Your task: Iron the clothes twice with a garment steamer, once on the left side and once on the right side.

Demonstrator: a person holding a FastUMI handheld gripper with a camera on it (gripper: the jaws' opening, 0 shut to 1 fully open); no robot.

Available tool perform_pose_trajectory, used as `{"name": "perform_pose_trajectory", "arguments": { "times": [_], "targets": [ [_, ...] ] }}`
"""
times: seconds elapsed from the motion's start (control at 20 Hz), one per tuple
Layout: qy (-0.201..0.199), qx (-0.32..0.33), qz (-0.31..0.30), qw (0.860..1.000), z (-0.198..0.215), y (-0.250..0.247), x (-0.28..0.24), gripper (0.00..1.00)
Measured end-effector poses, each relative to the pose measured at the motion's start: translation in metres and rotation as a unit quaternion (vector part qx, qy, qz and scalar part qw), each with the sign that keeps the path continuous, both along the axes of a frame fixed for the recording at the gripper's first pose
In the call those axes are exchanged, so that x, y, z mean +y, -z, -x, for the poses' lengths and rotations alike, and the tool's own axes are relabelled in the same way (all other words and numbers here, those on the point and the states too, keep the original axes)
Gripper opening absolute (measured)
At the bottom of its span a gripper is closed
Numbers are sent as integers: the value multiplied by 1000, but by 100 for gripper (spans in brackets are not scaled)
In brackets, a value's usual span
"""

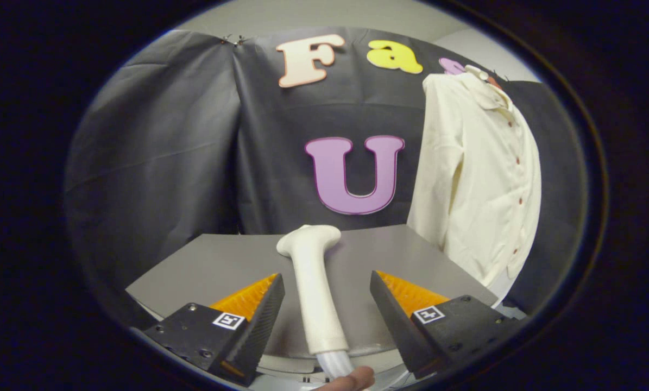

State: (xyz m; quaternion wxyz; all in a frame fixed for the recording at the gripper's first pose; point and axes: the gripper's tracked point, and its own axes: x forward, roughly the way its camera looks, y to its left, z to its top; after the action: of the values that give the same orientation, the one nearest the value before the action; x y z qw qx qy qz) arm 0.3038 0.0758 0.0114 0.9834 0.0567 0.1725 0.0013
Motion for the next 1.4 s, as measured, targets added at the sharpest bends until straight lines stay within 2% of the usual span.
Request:
{"name": "perform_pose_trajectory", "arguments": {
  "times": [0.25, 0.4, 0.6, 0.75, 0.85, 1.0, 1.15, 1.2, 1.3, 1.4],
  "targets": [
    [19, 76, 11, 997, -40, 10, 9, 97],
    [12, 110, 0, 994, -64, 19, 22, 96],
    [11, 162, 40, 986, -71, 48, 19, 91],
    [37, 131, 64, 989, -71, 33, 9, 69],
    [34, 97, 62, 993, -70, 19, 11, 62],
    [33, 41, 29, 998, -62, -12, 13, 59],
    [45, 7, 57, 997, -35, -54, -10, 47],
    [51, -2, 34, 998, -29, -57, -13, 42],
    [64, -22, 4, 998, -15, -70, -24, 40],
    [59, -35, -11, 998, -5, -82, -26, 38]
  ]
}}
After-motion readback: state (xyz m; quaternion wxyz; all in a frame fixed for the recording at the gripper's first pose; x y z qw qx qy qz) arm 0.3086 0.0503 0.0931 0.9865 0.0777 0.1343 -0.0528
